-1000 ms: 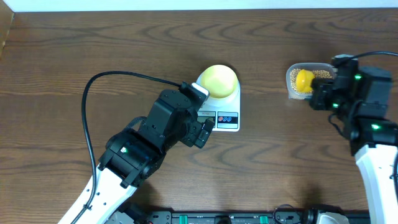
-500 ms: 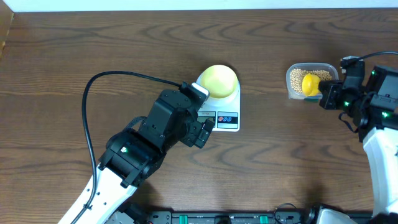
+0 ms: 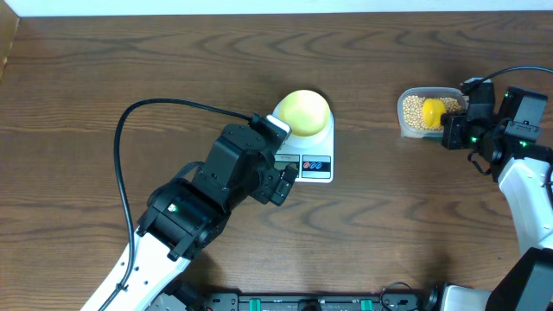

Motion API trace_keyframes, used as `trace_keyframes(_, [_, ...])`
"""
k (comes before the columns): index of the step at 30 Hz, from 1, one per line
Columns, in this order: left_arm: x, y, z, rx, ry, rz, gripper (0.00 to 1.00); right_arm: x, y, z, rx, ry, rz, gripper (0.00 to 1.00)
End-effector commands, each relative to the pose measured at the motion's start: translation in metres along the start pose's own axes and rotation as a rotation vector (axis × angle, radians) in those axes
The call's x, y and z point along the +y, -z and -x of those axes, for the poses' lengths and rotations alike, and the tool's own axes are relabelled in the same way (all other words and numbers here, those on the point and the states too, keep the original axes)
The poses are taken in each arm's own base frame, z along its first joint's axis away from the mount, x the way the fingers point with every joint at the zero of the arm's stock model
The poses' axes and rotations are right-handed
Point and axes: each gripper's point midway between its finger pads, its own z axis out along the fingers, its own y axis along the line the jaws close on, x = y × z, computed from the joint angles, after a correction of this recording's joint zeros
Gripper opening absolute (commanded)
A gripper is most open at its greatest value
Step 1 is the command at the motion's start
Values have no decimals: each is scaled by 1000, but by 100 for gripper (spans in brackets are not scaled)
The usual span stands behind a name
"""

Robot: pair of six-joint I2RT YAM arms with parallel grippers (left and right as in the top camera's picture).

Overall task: Scoop item into bowl and weigh 50g on scale
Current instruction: 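Dip the yellow scoop into the bean tub with the right gripper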

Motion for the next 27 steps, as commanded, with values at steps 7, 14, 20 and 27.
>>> trace_keyframes(7, [-1,-1,-2,9,-14,-10,97,-17,4,7,-4,40,-93,1])
trace_keyframes(14, [-1,-1,-2,9,-14,-10,97,-17,4,6,2,63,-94,1])
trace_keyframes(20, [-1,-1,-2,9,-14,-10,97,-18,-2,-3,26,75,-88,1])
trace_keyframes(27, [-1,-1,-2,9,-14,-10,97,-20,-17,-18,79,34,-70,1])
